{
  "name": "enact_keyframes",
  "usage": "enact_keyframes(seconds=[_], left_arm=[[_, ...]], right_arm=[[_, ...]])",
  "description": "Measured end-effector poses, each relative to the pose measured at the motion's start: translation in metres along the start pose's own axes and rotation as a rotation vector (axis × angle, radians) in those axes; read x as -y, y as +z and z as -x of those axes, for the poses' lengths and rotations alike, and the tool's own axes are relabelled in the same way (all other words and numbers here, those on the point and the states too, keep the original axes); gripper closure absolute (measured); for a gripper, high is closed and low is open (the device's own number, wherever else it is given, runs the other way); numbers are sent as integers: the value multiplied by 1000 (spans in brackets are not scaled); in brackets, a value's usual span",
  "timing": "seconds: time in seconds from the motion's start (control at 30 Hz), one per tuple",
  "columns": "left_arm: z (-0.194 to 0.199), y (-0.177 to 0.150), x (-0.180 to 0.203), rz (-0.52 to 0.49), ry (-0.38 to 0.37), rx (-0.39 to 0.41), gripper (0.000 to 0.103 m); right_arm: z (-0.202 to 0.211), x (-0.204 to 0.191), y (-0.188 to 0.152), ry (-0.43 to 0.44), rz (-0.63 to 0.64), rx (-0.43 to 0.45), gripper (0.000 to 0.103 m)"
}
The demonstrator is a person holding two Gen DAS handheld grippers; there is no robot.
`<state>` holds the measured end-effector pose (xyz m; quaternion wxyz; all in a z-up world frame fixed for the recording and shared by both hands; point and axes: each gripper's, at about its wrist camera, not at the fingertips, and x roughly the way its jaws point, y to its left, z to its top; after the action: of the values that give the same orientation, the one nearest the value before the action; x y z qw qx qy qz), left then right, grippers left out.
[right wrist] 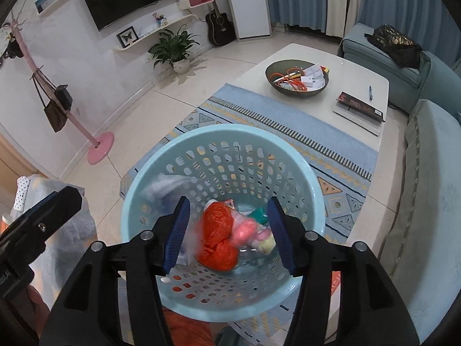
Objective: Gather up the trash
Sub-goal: 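Release the carton from the left tool into the basket while the right tool drops the packet, then move the left tool to the red-and-white paper cup while the right tool approaches the orange cup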
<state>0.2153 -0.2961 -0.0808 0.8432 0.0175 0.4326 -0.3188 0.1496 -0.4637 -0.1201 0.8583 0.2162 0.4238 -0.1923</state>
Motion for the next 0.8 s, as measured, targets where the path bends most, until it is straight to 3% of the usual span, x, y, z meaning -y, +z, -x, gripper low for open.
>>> enact_keyframes(seconds=[0.23, 0.43, 0.67, 0.8], left_arm=[[31, -7, -15, 28, -11, 43, 25], [81, -17, -31, 32, 5, 133, 25], [151, -29, -69, 80, 74, 249, 25], [190, -41, -102, 130, 160, 308, 25]], right_arm=[[16, -20, -1, 23, 28, 26, 50], [37, -60, -2, 66, 100, 64, 50], [65, -128, -12, 155, 217, 114, 47], [77, -171, -20, 209, 287, 132, 45]])
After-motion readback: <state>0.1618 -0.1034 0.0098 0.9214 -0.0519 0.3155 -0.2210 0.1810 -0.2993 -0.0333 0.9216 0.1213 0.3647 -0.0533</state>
